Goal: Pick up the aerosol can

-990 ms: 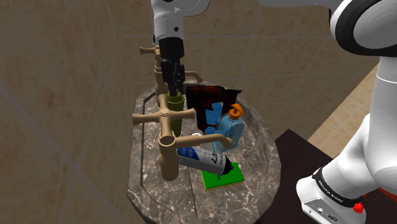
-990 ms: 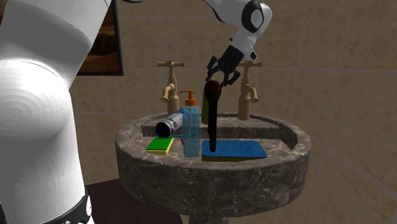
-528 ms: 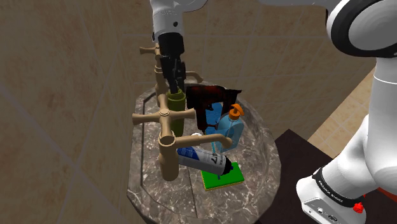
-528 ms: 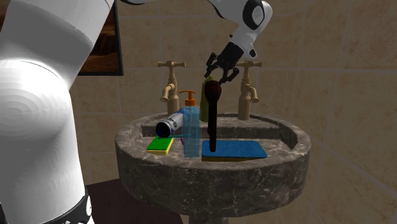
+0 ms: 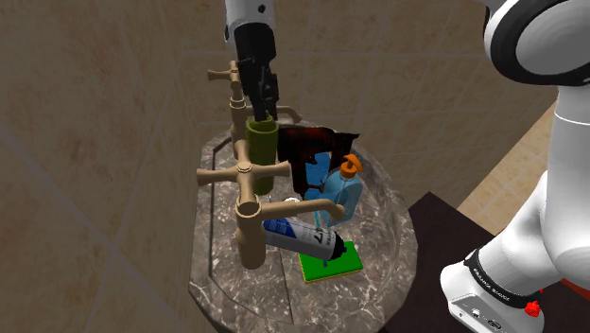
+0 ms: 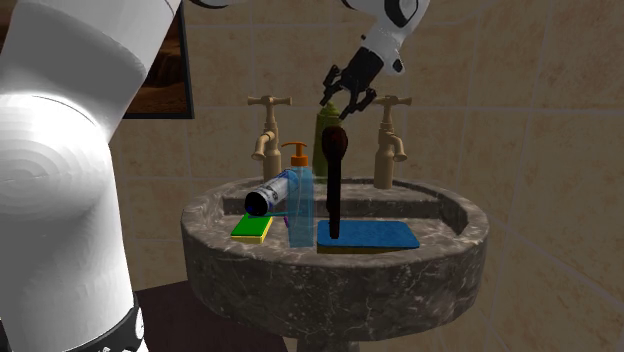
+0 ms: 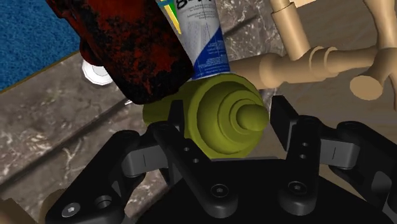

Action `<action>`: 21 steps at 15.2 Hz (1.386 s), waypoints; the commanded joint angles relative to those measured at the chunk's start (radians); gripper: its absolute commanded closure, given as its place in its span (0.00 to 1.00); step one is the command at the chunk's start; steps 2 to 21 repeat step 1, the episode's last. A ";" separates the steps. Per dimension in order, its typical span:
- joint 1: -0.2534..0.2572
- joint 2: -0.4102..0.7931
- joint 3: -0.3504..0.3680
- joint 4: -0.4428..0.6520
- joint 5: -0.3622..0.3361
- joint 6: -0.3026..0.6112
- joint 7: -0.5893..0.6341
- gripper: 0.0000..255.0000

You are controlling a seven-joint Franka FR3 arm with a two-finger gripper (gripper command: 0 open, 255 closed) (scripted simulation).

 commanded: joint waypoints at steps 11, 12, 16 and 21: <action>0.000 0.002 0.000 0.010 0.001 -0.007 0.003 1.00; 0.000 0.002 0.000 0.010 0.001 -0.007 0.003 1.00; 0.000 0.002 0.000 0.010 0.001 -0.007 0.003 1.00; 0.000 0.002 0.000 0.010 0.001 -0.007 0.003 1.00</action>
